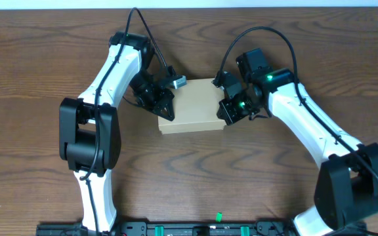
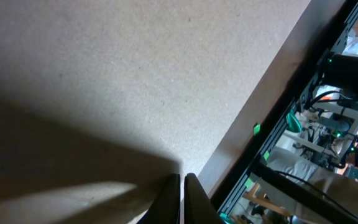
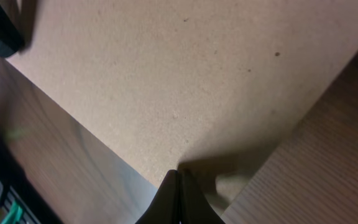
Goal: Pack container
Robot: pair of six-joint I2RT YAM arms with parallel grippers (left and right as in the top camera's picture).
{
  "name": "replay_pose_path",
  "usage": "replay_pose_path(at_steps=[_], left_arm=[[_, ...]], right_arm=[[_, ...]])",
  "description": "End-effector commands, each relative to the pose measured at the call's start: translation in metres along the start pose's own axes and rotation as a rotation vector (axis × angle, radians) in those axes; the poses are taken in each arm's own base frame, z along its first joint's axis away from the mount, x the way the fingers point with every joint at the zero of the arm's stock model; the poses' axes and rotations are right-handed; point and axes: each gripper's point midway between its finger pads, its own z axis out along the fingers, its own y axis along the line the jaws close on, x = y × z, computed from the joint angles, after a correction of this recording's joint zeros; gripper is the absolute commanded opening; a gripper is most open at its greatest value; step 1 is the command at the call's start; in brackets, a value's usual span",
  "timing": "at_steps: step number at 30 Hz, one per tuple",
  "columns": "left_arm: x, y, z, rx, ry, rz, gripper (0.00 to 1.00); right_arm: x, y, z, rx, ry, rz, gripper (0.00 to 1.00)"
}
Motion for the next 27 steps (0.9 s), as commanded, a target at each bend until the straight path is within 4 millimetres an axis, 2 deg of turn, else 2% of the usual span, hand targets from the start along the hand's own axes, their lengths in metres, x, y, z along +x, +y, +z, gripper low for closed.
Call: replay_pose_path(at_steps=[1,6,9,11,14,18,19,20,21,22,23,24,25,27], left_arm=[[0.006,0.010,0.007,-0.033,0.029,-0.009,0.06],[0.005,0.012,0.005,-0.055,0.025,-0.048,0.06],[0.008,-0.005,-0.013,-0.076,-0.010,-0.025,0.06],[0.009,-0.026,-0.035,-0.106,-0.078,0.009,0.06],[0.021,-0.080,-0.088,-0.209,-0.256,0.118,0.06],[0.048,-0.133,-0.128,-0.299,-0.420,0.235,0.06],[0.054,-0.144,-0.135,-0.317,-0.453,0.259,0.06],[0.065,-0.158,-0.145,-0.344,-0.501,0.293,0.06],[0.074,-0.170,-0.152,-0.367,-0.540,0.323,0.06],[0.082,-0.180,-0.157,-0.384,-0.572,0.343,0.06],[0.088,-0.186,-0.161,-0.400,-0.595,0.354,0.10],[0.097,-0.192,-0.166,-0.428,-0.626,0.361,0.24],[0.103,-0.196,-0.169,-0.448,-0.644,0.360,0.97],[0.114,-0.202,-0.174,-0.484,-0.675,0.376,0.95]], right_arm=[[0.030,-0.021,0.025,0.071,0.106,0.082,0.02],[0.026,-0.018,0.022,0.060,0.098,0.079,0.02],[0.012,-0.009,0.006,0.049,0.056,0.073,0.01],[-0.001,0.002,-0.013,0.035,-0.004,0.047,0.01],[-0.026,0.025,-0.066,0.045,-0.183,-0.035,0.01],[-0.039,0.051,-0.120,0.047,-0.368,-0.122,0.01],[-0.040,0.056,-0.130,0.049,-0.401,-0.137,0.07],[-0.040,0.063,-0.144,0.053,-0.446,-0.158,0.25],[-0.040,0.067,-0.153,0.054,-0.475,-0.171,0.53],[-0.040,0.070,-0.160,0.057,-0.495,-0.180,0.75],[-0.040,0.072,-0.164,0.057,-0.507,-0.185,0.99],[-0.039,0.073,-0.166,0.058,-0.514,-0.188,0.99],[-0.039,0.073,-0.167,0.057,-0.515,-0.189,0.99],[-0.037,0.073,-0.166,0.055,-0.506,-0.177,0.99]])
